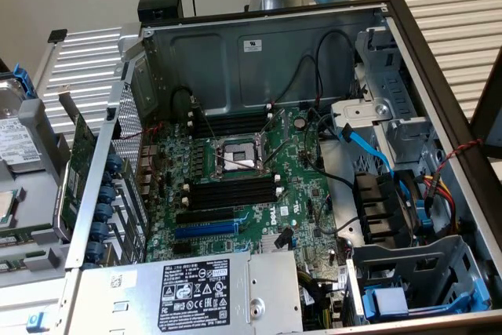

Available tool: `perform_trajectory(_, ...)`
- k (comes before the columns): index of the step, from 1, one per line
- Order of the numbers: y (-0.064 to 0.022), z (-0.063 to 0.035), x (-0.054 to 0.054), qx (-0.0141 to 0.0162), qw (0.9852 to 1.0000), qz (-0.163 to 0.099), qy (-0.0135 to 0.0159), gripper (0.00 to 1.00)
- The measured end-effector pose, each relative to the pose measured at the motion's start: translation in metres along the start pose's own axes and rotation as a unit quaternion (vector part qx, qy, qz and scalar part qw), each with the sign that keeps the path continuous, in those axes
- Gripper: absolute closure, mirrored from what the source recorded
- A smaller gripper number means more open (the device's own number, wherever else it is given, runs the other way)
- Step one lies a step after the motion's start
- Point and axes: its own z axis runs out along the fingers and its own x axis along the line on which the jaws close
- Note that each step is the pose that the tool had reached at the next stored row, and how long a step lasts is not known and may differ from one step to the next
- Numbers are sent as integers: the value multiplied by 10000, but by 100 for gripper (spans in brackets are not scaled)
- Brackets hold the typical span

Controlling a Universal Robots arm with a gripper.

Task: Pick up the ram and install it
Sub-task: 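Pick up the ram and move it above insertion slot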

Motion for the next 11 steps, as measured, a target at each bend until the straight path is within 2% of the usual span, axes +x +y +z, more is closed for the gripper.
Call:
perform_trajectory(5,0,0,0,14,9990,-451,25,90)
perform_trajectory(8,0,1,0,23,9974,-726,39,90)
perform_trajectory(11,0,1,0,32,9950,-996,54,90)
